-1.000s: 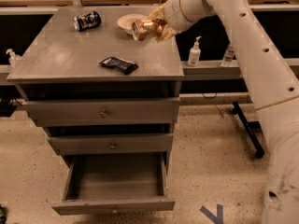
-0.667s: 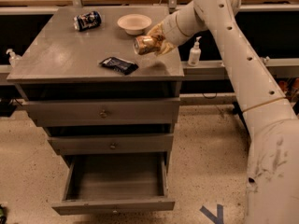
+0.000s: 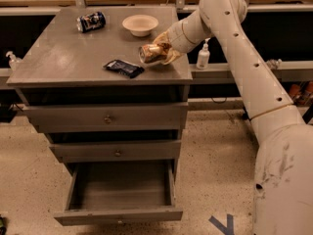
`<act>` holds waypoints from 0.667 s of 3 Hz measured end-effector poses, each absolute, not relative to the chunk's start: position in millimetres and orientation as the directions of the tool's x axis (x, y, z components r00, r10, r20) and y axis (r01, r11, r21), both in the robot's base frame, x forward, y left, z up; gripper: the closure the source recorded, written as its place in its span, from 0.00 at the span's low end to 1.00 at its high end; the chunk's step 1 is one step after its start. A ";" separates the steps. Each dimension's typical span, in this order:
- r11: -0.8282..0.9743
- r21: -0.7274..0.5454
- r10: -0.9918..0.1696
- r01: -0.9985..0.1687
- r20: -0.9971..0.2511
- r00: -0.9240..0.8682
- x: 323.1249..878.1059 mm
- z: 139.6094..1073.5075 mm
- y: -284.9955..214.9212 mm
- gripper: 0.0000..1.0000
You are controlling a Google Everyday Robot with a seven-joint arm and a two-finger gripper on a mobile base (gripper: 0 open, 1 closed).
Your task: Pick orange can from bottom drawer and place on counter
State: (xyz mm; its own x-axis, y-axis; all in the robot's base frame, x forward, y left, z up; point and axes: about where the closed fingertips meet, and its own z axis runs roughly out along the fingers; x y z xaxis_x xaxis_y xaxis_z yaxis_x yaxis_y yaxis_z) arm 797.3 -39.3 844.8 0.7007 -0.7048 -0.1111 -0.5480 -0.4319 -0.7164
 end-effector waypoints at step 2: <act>-0.441 -0.728 -0.709 -0.524 -0.075 0.701 796.6 873.6 -40.1 0.68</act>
Offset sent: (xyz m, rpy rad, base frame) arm -0.0010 -0.0078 0.0559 -0.0197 -0.0638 -0.0113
